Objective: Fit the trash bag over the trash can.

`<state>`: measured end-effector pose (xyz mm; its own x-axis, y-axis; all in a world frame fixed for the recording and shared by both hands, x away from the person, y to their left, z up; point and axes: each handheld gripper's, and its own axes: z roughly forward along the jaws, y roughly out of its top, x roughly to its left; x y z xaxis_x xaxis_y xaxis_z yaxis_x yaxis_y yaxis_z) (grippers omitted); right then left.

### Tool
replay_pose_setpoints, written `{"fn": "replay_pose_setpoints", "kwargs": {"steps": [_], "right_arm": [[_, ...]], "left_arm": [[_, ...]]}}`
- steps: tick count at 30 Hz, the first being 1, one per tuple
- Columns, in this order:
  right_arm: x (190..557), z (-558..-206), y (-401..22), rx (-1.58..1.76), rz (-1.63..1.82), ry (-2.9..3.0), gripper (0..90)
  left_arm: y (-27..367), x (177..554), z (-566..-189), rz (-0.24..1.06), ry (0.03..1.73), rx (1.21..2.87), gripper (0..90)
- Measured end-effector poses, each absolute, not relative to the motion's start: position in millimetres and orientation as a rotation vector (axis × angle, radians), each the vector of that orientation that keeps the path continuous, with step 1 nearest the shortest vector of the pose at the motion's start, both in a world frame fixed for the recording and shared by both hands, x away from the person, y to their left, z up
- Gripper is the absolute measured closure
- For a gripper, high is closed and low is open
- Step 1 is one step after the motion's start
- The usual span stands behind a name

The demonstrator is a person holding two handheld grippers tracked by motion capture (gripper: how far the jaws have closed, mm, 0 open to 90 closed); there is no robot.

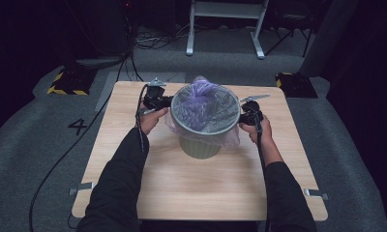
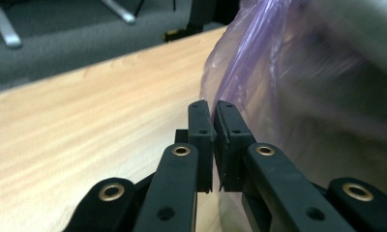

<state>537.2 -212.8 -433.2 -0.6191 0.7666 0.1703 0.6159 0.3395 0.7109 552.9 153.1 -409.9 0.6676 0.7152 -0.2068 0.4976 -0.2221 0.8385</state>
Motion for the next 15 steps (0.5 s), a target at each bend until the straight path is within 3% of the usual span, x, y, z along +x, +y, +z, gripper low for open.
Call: {"fn": "replay_pose_setpoints", "kwargs": {"steps": [3,5,7,10,12,15], "right_arm": [[535,-439,-216,1.275,1.134,2.412,90.0],[532,-440,-221,1.275,1.145,2.386,85.1],[527,-438,-227,1.272,1.175,2.361,83.9],[518,-432,-238,1.254,1.213,2.294,70.7],[511,-428,-246,1.229,1.206,2.256,63.0],[504,-422,-257,1.212,1.229,2.217,49.4]], "left_arm": [[160,551,-416,0.282,0.984,1.894,83.7],[169,546,-416,0.264,0.982,1.858,73.0],[178,537,-414,0.285,0.941,1.838,72.7],[190,521,-412,0.319,0.893,1.836,57.9],[202,510,-411,0.334,0.863,1.835,55.5],[216,498,-409,0.329,0.836,1.827,44.1]]}}
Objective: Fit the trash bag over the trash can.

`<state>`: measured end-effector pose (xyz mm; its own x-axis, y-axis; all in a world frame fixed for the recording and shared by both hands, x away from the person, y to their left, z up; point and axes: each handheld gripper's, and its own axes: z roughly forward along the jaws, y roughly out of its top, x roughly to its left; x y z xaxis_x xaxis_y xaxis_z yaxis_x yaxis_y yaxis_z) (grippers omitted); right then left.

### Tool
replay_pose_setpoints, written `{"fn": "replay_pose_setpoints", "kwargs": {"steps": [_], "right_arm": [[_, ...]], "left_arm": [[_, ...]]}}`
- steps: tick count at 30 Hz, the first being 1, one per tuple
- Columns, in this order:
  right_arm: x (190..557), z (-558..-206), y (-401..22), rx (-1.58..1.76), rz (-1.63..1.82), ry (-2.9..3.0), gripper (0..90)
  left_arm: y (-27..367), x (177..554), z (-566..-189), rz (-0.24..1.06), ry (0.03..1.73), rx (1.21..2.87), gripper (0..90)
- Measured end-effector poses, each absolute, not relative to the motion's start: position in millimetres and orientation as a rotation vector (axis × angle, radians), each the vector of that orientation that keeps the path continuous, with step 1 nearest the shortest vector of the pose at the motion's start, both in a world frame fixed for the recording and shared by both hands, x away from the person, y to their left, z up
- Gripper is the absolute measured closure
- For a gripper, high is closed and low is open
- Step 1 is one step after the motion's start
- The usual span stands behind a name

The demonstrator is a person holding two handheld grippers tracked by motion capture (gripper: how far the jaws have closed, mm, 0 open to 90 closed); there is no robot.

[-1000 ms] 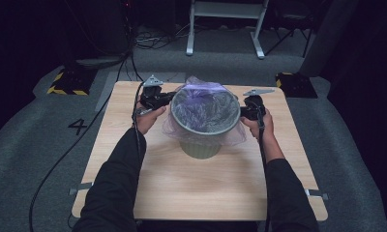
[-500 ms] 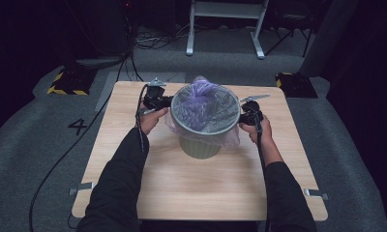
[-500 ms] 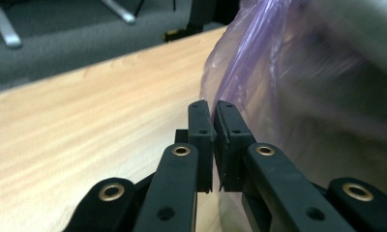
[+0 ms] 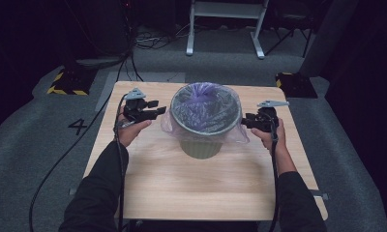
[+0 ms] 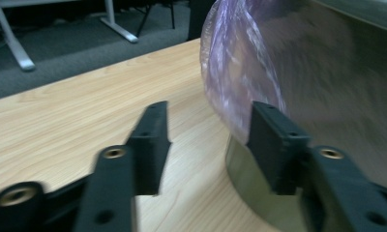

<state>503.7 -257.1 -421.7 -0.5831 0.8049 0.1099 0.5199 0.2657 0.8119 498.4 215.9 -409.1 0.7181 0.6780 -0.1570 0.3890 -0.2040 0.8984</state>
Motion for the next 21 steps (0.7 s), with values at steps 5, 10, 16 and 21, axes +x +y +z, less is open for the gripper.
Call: {"fn": "replay_pose_setpoints", "kwargs": {"steps": [5,10,16,21], "right_arm": [[488,-410,-269,1.123,1.244,2.197,35.9],[470,-398,-273,1.015,1.23,2.167,29.6],[445,-388,-270,0.887,1.222,2.187,25.8],[423,-384,-262,0.785,1.245,2.225,22.9]], "left_arm": [[225,473,-403,0.343,0.741,1.851,25.9],[210,449,-403,0.324,0.61,1.942,18.4],[188,432,-401,0.359,0.53,1.998,20.9],[179,431,-402,0.37,0.514,2.011,31.8]]}}
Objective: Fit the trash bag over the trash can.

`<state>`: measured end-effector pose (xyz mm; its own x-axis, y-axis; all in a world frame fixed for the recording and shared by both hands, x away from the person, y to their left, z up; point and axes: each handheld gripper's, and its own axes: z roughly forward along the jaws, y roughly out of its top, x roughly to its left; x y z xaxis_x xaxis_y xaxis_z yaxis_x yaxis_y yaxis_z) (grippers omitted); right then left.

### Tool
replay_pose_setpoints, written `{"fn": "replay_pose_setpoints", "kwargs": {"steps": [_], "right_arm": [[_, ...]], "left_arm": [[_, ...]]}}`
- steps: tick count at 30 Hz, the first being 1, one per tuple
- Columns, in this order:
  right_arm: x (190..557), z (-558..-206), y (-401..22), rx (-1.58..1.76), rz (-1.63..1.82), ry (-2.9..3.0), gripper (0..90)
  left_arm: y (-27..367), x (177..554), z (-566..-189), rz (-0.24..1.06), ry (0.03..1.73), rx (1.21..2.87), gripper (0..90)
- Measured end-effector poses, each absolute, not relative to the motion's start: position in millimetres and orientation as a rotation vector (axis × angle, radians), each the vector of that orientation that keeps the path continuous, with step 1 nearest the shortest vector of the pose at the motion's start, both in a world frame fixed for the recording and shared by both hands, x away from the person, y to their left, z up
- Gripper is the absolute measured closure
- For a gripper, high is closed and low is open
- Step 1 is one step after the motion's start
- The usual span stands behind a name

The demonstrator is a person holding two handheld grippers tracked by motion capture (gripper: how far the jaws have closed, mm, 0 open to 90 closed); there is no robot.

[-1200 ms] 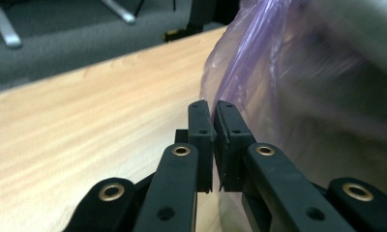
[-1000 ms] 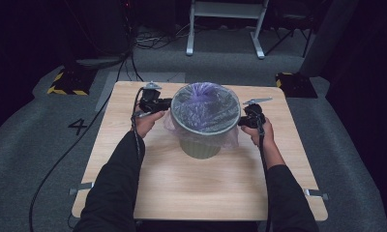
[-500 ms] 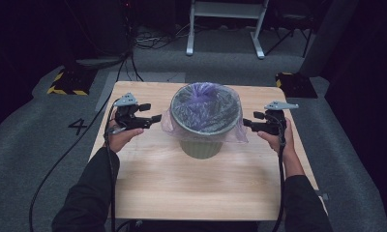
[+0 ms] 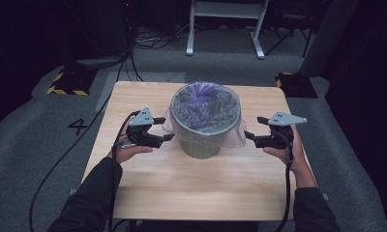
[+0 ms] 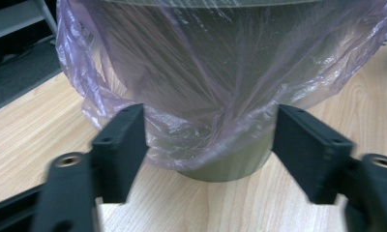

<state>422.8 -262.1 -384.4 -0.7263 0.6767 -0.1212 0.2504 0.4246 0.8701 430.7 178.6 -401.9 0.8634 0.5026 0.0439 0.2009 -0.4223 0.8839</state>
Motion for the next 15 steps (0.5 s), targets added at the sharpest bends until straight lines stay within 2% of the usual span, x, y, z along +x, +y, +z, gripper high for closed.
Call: {"fn": "replay_pose_setpoints", "kwargs": {"steps": [3,5,9,12,14,15], "right_arm": [[412,-384,-253,0.722,1.241,2.241,20.6],[405,-384,-246,0.693,1.242,2.244,18.9],[394,-388,-232,0.65,1.218,2.257,16.8],[390,-394,-223,0.623,1.217,2.291,16.8],[387,-398,-217,0.611,1.216,2.301,18.2],[387,-399,-214,0.608,1.206,2.291,21.7]], "left_arm": [[174,431,-403,0.388,0.515,2.029,38.3],[172,432,-403,0.382,0.51,2.029,38.3],[167,435,-404,0.363,0.477,2.045,31.0],[164,435,-405,0.345,0.46,2.053,29.0],[162,434,-406,0.374,0.464,2.065,31.8],[160,434,-406,0.385,0.461,2.071,37.7]]}}
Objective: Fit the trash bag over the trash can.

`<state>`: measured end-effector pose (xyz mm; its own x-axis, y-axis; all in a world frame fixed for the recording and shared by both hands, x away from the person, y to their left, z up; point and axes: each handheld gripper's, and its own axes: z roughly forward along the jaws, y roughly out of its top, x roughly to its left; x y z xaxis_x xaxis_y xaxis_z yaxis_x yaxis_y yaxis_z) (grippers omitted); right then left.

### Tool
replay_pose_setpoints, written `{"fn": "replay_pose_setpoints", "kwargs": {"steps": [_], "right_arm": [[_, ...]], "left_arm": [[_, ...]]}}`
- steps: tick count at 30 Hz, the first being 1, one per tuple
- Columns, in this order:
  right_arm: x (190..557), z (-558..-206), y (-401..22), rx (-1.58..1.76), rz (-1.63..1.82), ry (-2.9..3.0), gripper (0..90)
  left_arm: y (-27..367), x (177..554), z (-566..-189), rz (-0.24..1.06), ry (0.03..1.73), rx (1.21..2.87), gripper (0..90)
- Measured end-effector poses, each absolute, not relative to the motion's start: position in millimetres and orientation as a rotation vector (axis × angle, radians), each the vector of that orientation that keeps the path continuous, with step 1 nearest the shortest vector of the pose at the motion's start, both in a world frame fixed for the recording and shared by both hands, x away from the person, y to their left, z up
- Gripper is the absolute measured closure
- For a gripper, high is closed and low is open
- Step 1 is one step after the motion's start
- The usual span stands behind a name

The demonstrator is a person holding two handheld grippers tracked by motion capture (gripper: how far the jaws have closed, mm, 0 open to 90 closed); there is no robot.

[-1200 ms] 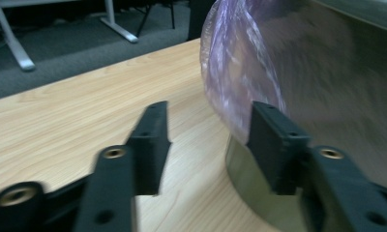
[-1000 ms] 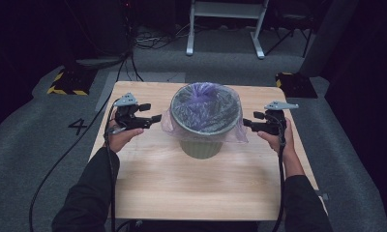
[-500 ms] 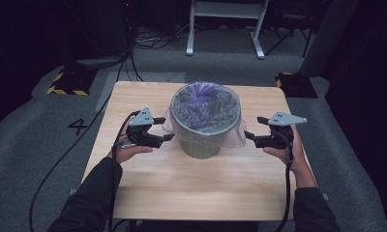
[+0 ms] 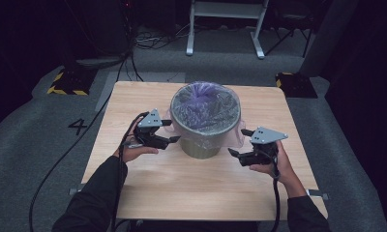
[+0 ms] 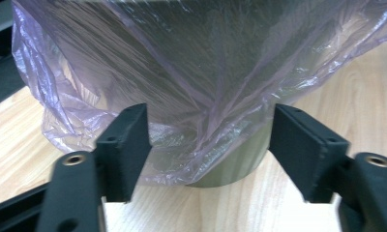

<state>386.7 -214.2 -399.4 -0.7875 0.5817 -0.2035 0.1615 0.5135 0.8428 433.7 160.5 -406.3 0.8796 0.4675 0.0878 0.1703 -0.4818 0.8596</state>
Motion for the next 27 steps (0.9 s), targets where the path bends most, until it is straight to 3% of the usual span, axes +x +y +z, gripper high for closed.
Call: {"fn": "replay_pose_setpoints", "kwargs": {"steps": [5,9,27], "right_arm": [[389,-406,-211,0.61,1.25,2.27,65.2],[390,-411,-212,0.593,1.262,2.282,87.1],[404,-461,-219,0.742,1.146,2.51,90.0]], "left_arm": [[157,434,-408,0.42,0.455,2.096,66.2],[158,434,-411,0.423,0.449,2.087,87.7],[156,433,-450,0.358,0.478,2.187,89.7]]}}
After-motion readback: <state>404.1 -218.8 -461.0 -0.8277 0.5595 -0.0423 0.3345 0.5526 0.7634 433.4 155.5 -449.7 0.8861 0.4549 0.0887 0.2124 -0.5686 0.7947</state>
